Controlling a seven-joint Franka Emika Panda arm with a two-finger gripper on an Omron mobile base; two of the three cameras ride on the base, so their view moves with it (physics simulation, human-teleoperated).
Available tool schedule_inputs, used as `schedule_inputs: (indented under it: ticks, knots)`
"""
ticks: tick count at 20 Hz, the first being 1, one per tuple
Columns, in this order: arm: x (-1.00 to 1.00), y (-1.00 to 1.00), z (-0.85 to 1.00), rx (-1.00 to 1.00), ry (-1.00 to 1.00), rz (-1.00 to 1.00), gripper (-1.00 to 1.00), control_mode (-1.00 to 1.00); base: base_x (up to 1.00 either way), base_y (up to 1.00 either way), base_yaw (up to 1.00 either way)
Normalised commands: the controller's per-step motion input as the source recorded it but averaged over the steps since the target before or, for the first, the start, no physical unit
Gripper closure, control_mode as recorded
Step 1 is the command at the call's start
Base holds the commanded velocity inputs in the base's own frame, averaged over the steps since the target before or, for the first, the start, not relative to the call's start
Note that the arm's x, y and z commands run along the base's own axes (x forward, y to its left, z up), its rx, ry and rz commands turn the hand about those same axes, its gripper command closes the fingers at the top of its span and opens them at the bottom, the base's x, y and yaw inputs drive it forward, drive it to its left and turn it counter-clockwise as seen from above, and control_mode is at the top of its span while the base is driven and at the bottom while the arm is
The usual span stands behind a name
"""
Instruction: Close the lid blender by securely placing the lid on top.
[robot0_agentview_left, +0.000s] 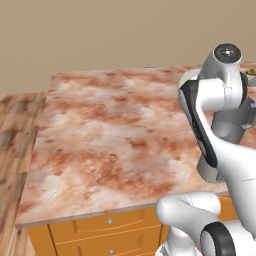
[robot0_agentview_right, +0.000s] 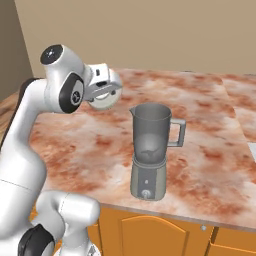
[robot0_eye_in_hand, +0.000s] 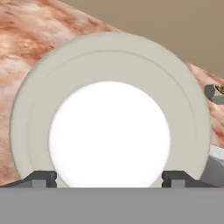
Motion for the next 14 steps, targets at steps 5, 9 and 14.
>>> schedule_inputs:
  ticks: [5, 9, 14]
  knots:
    - [-0.39, -0.52, 0.36, 0.03, -0.26, -0.19, 1.0, -1.0, 0.0, 0.0, 0.0]
    - [-0.21, -0.6, 0.61, 0.15, -0.07, -0.13, 1.0, -1.0, 0.0, 0.0, 0.0]
    - [-0.01, -0.5, 0.38, 0.25, 0.09, -0.01, 1.0, -1.0, 0.0, 0.0, 0.0]
